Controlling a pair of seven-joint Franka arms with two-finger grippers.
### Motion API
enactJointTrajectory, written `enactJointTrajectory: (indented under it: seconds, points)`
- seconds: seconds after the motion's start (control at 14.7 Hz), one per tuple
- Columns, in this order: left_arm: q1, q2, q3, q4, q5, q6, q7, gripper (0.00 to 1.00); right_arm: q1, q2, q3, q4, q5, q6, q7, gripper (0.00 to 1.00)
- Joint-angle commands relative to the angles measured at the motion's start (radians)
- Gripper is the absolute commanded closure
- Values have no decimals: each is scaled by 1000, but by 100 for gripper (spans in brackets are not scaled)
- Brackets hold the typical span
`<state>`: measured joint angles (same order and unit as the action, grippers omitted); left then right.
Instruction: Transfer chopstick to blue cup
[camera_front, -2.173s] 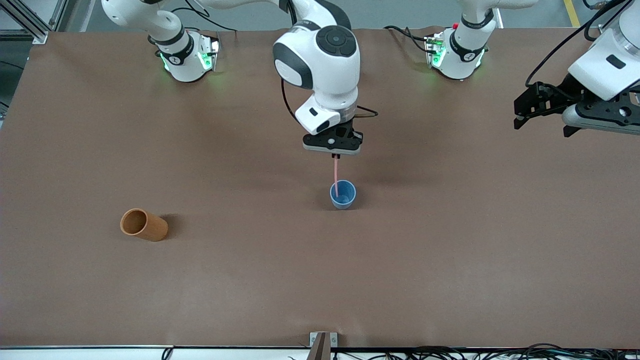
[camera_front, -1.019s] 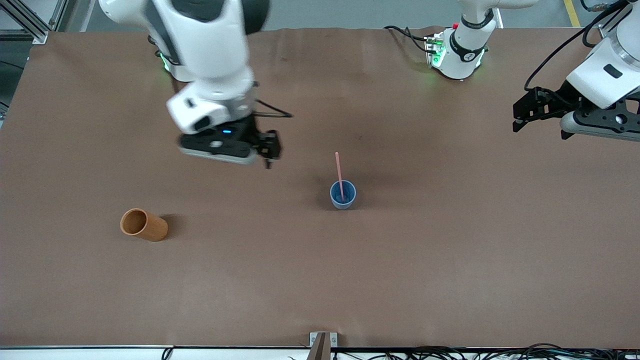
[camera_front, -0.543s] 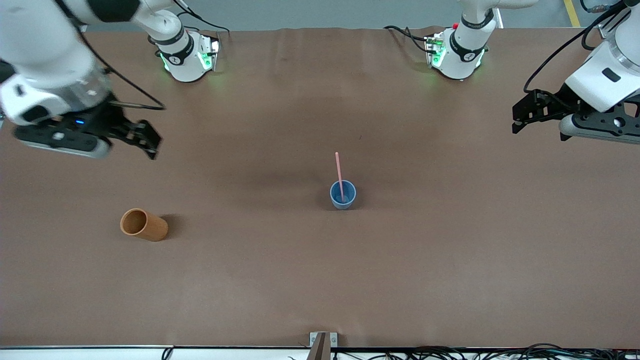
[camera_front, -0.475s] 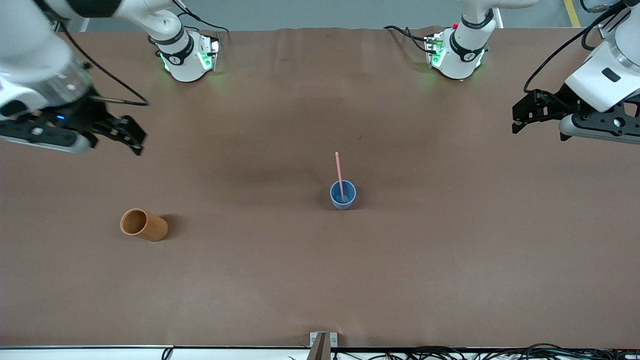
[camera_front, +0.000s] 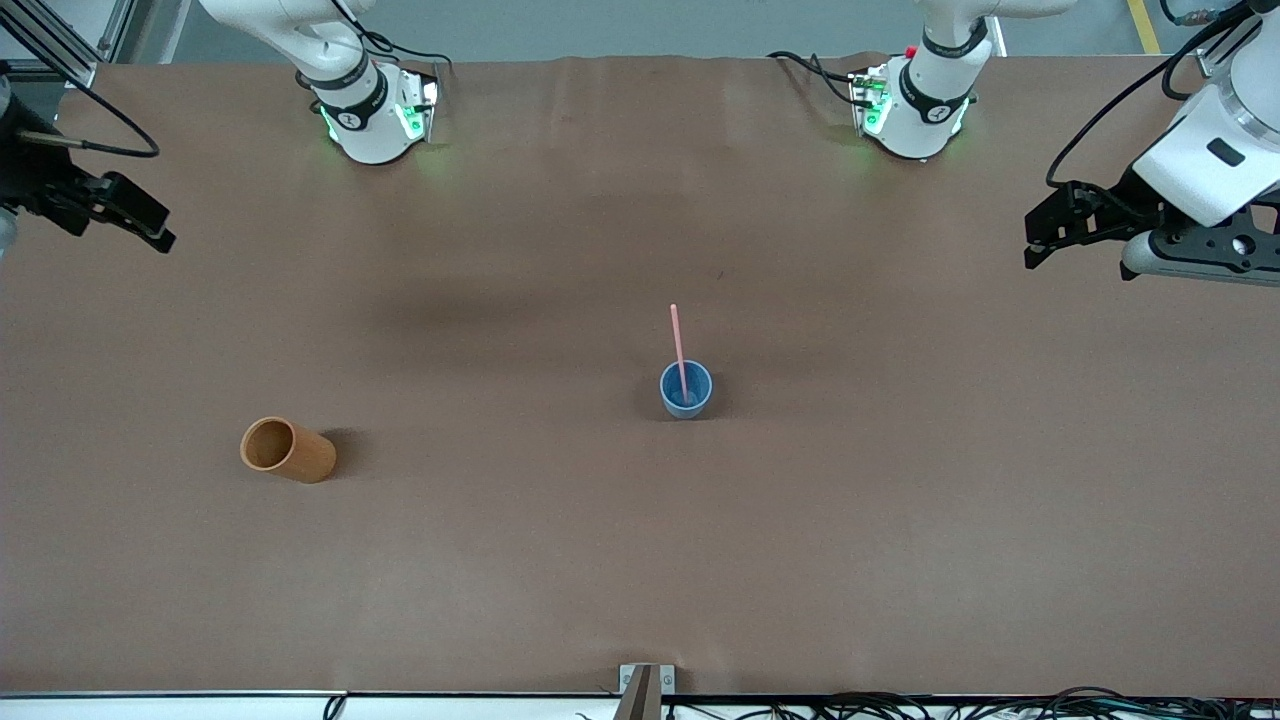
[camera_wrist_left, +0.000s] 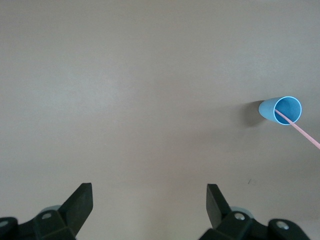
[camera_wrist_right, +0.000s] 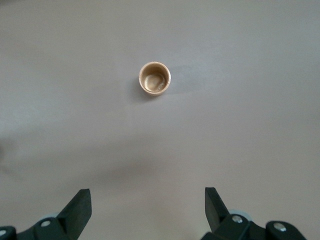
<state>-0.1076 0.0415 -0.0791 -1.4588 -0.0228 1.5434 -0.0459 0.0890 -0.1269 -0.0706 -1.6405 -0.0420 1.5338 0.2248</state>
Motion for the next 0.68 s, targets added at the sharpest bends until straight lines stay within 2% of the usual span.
enactJointTrajectory:
  seconds: [0.0, 0.14, 0.34, 0.61]
  points:
    - [5, 4, 1, 11, -11, -11, -3, 0, -66, -34, 20, -32, 14, -7, -71, 0]
    - [5, 4, 7, 12, -11, -11, -2, 0, -92, -30, 20, -4, 14, -9, -151, 0]
    - [5, 4, 9, 12, -9, -9, 1, 0, -114, -17, 20, 57, 17, -9, -165, 0]
    - [5, 4, 9, 12, -8, -9, 1, 0, -117, 68, 20, 171, 17, -55, -177, 0]
